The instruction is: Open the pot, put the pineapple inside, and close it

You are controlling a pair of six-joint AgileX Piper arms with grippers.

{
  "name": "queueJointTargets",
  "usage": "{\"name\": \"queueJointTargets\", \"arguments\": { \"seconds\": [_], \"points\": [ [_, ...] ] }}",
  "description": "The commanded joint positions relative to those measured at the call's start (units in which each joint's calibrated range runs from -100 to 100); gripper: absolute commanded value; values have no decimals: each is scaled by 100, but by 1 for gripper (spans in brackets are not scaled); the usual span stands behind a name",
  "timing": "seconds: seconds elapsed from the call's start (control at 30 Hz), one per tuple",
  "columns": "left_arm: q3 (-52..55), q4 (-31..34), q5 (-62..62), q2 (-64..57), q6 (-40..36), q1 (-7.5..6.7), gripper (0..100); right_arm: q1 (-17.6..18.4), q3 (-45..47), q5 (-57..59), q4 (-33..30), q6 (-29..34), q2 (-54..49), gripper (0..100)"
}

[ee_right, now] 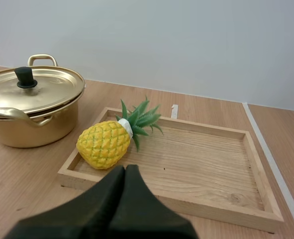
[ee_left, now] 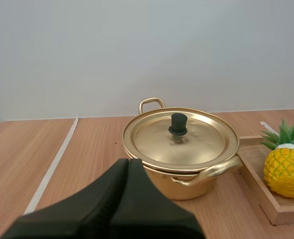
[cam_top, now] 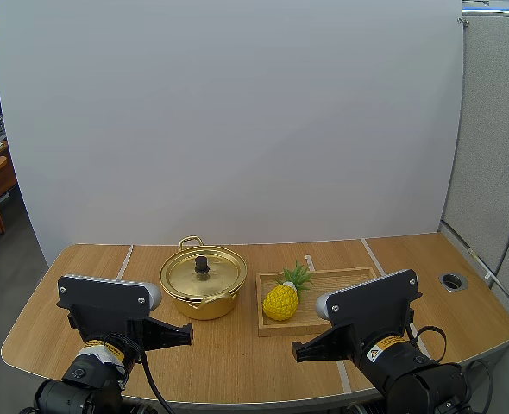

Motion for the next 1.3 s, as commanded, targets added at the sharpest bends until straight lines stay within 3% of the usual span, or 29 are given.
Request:
{"name": "queueJointTargets", "arguments": {
  "seconds": [0.0, 1.27],
  "points": [
    [13, 34, -66, -25, 15, 5, 0, -17, 0, -90, -44, 13, -35, 0],
    [-121, 34, -66, -25, 15, 5, 0, -17, 0, -110, 29, 13, -35, 0]
  ]
}}
